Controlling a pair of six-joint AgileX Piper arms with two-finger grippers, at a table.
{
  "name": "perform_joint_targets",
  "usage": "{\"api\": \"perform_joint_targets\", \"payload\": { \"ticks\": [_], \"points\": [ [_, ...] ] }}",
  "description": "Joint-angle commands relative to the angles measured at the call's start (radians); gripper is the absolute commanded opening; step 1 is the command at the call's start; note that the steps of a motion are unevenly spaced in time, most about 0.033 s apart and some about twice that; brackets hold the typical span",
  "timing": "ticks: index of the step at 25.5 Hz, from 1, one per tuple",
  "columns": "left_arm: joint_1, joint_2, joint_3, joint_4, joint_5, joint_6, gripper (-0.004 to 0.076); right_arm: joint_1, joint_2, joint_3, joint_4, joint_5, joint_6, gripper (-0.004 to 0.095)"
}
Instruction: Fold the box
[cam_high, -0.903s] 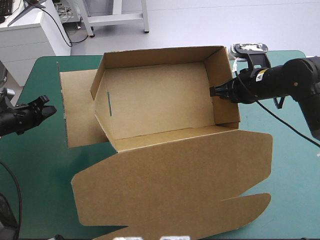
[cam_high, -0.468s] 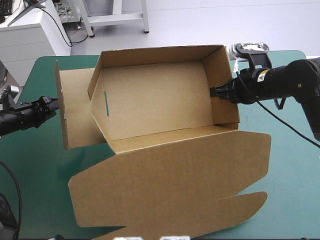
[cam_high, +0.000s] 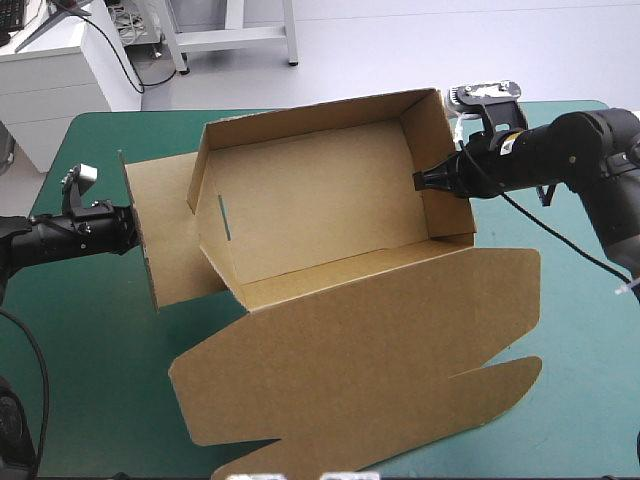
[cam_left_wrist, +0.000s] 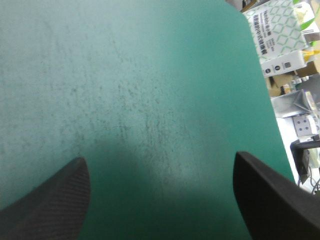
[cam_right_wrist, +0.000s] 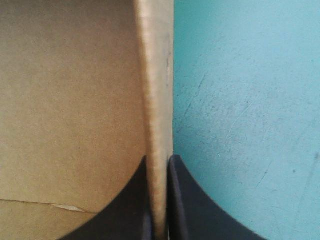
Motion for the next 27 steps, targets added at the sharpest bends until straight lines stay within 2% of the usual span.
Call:
{"api": "perform_joint_targets", "payload": {
  "ticks": [1,5,14,27],
  "points": [
    [-0.008,-0.039,-0.035,-0.149,0.102,0.063,0.0548,-0.006,-0.009,-0.029,-0.018,-0.096,-0.001,-0.0019],
    [-0.049,-0.039,-0.035,-0.19,0.106,0.125,0.0546,-0.006,0.01,-0.029,-0.088,-0.129,0.02,-0.0019],
    [-0.265,-0.048,-0.035,-0.19,0.106,0.173,0.0546,-0.006,0.041,-0.029,-0.081,-0.136,0.048,-0.0019],
    [-0.267,-0.215,-0.035,-0.28,0.106,0.176,0.0546,-0.006,0.041,-0.029,-0.09,-0.14,0.074,-0.0017]
  ]
}}
